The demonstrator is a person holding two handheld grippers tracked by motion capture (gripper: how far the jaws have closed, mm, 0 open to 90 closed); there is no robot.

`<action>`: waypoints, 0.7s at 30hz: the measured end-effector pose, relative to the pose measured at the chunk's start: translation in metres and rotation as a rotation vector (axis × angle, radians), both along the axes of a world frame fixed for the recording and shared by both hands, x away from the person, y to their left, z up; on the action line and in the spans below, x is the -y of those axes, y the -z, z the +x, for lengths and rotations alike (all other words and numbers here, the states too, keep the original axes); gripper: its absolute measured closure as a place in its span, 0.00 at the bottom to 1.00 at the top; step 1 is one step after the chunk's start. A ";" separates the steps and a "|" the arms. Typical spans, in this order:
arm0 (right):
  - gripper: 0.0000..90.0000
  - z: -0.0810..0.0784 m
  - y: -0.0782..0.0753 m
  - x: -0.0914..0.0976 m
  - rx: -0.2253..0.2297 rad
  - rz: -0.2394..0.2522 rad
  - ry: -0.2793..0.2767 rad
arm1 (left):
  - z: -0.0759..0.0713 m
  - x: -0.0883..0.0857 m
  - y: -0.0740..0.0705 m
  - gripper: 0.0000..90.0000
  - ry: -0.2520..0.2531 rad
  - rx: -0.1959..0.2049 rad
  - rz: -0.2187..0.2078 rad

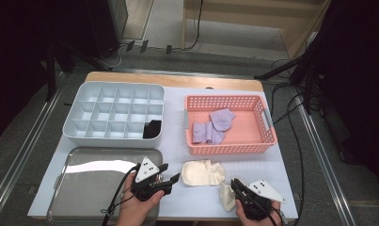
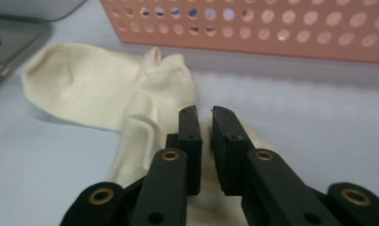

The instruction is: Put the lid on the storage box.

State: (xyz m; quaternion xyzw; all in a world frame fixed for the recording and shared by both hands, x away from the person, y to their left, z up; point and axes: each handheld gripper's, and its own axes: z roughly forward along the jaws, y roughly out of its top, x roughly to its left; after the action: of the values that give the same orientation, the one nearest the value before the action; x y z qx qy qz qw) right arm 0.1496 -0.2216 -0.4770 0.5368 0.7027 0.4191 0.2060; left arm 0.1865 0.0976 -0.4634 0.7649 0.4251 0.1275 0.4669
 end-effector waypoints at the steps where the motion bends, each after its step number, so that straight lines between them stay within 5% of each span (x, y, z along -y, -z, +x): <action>1: 0.90 0.002 0.003 0.001 -0.004 -0.008 0.004 | 0.000 0.001 0.000 0.49 -0.001 0.000 -0.003; 3: 0.88 0.006 0.009 0.002 -0.020 -0.008 0.014 | 0.000 0.001 0.000 0.49 0.000 0.000 -0.004; 5: 0.97 0.010 0.012 0.004 -0.037 0.000 0.017 | 0.000 0.000 0.000 0.49 -0.001 -0.001 -0.004; 7: 0.98 0.014 0.011 0.006 -0.051 0.050 0.006 | 0.000 -0.001 -0.001 0.49 -0.005 -0.004 -0.012; 14: 0.99 0.018 -0.013 -0.006 0.065 0.078 -0.004 | 0.001 -0.002 0.000 0.49 -0.005 -0.005 -0.012; 21: 0.99 0.022 -0.023 -0.004 0.102 0.136 -0.002 | 0.002 -0.004 0.000 0.50 -0.015 -0.007 -0.013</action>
State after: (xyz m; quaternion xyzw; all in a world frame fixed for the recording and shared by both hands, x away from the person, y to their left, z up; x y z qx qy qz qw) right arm 0.1718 -0.2174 -0.4536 0.5268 0.6616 0.4930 0.2042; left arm 0.1888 0.1020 -0.4631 0.7592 0.4332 0.1255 0.4692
